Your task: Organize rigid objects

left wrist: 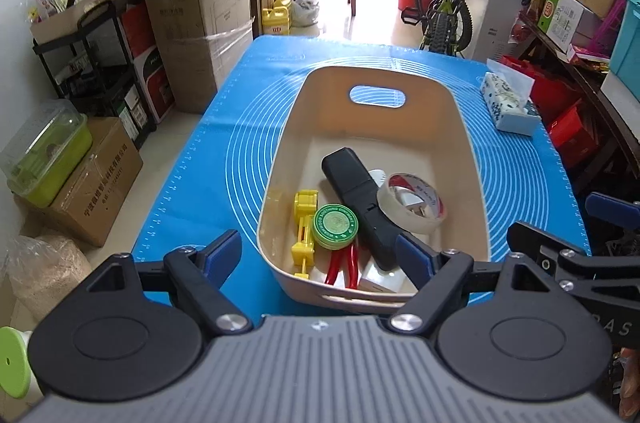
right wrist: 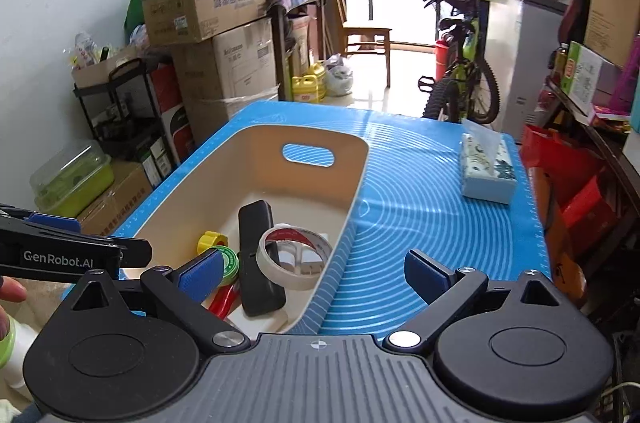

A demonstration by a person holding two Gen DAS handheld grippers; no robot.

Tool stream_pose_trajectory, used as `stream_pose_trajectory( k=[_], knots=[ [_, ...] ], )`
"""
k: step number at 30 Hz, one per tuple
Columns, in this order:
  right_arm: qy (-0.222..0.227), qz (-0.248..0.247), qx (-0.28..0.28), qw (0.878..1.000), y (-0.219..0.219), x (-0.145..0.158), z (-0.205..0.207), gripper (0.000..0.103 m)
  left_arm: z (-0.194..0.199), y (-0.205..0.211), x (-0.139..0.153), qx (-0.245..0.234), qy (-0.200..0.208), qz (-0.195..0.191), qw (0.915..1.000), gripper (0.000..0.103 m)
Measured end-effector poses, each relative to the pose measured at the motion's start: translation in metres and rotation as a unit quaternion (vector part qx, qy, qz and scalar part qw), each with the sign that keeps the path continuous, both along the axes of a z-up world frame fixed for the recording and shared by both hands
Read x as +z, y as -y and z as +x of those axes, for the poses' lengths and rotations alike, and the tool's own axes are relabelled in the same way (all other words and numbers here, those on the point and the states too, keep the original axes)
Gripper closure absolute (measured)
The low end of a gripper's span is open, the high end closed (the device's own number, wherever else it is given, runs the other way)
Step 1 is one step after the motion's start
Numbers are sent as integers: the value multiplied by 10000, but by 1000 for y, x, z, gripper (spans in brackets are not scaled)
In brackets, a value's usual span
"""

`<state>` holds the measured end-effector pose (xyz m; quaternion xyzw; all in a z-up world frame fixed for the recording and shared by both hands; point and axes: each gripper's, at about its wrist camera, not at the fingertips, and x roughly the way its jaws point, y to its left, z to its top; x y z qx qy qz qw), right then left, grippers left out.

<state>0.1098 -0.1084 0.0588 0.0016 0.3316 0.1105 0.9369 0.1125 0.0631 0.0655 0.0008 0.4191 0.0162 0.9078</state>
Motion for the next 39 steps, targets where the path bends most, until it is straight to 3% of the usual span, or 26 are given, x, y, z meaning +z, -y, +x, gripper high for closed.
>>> stream_pose_trajectory(
  k=[18, 39],
  knots=[
    [297, -172, -309, 9989, 31, -1, -84, 6, -64, 32, 4, -206, 423, 101, 9988, 19],
    [347, 155, -738, 9965, 50, -37, -143, 6, -109, 55, -36, -459, 655, 159, 9967, 19]
  ],
)
